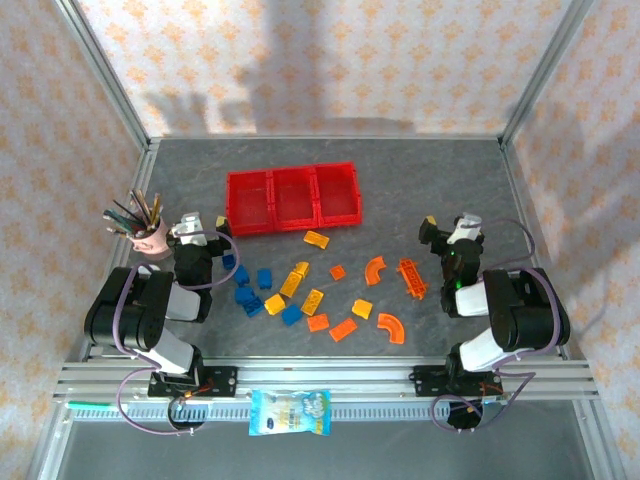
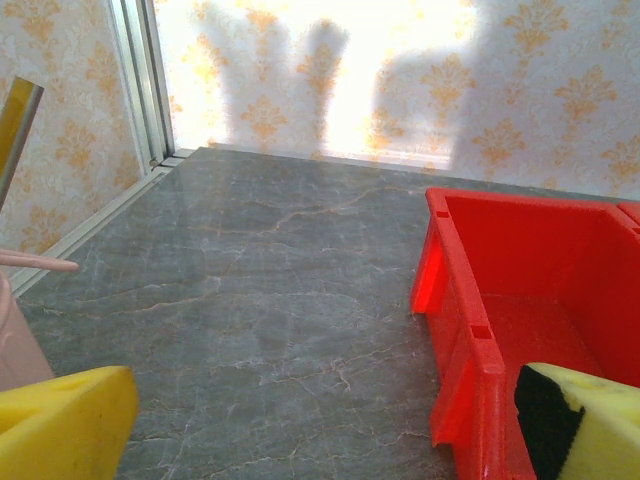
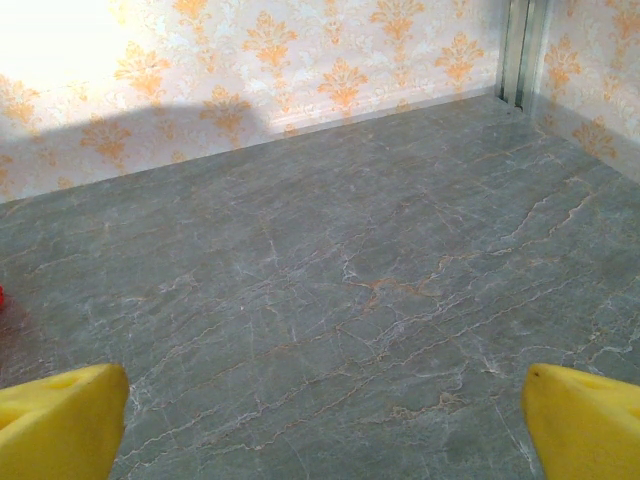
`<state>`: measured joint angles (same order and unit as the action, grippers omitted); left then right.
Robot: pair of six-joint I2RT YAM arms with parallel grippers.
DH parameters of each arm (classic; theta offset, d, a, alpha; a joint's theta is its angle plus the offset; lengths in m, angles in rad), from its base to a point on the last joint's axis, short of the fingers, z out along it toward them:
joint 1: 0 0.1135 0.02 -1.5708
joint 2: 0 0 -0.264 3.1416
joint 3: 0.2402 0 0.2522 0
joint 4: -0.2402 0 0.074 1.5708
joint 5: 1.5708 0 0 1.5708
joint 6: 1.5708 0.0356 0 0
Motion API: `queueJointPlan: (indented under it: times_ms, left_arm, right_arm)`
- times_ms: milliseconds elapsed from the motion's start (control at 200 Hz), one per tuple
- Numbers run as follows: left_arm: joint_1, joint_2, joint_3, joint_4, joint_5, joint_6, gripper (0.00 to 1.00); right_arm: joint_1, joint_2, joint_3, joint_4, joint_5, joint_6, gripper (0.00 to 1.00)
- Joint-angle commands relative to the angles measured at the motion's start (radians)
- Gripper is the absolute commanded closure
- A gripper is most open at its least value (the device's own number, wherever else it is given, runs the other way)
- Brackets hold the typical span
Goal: Sort the legos into containers by color
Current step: Pick up the lego from the center of the table.
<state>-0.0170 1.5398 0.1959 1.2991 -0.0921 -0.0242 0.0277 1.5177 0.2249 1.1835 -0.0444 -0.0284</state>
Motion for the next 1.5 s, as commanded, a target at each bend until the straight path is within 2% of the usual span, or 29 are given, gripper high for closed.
queueJointPlan:
  times_ms: [0, 450, 726, 951, 1141, 1256, 1326, 1391, 1497]
  left_arm:
    - [0.008, -0.004, 0.016, 0.026, 0.012, 0.010, 0.01]
    - [0.008, -0.008, 0.013, 0.029, 0.001, 0.007, 0.01]
    - [0.007, -0.112, -0.022, 0.007, 0.031, 0.014, 0.01]
    - [0.007, -0.287, -0.008, -0.168, 0.062, 0.008, 0.01]
    - [0.008, -0.470, 0.046, -0.393, 0.047, -0.154, 0.01]
    - [0.009, -0.529, 0.102, -0.538, 0.058, -0.301, 0.01]
    - [0.011, -0.550, 0.112, -0.567, 0.091, -0.338, 0.01]
    - [0.011, -0.560, 0.102, -0.572, 0.099, -0.369, 0.01]
    - [0.017, -0.577, 0.081, -0.588, 0.068, -0.510, 0.01]
  right_arm:
    - [0.003, 0.000, 0.011, 0.040, 0.024, -0.018, 0.00]
    - [0.003, -0.002, 0.006, 0.047, 0.026, -0.015, 0.00]
    - [0.003, -0.079, -0.015, 0.025, 0.086, 0.012, 0.00]
    - [0.003, -0.224, 0.065, -0.249, 0.074, 0.046, 0.00]
    - [-0.008, -0.374, 0.122, -0.472, 0.067, 0.227, 0.00]
    - [-0.014, -0.445, 0.172, -0.667, 0.102, 0.439, 0.00]
    - [-0.022, -0.455, 0.172, -0.685, 0.001, 0.450, 0.00]
    - [-0.024, -0.459, 0.175, -0.725, -0.016, 0.468, 0.00]
    - [-0.025, -0.458, 0.191, -0.786, -0.039, 0.460, 0.00]
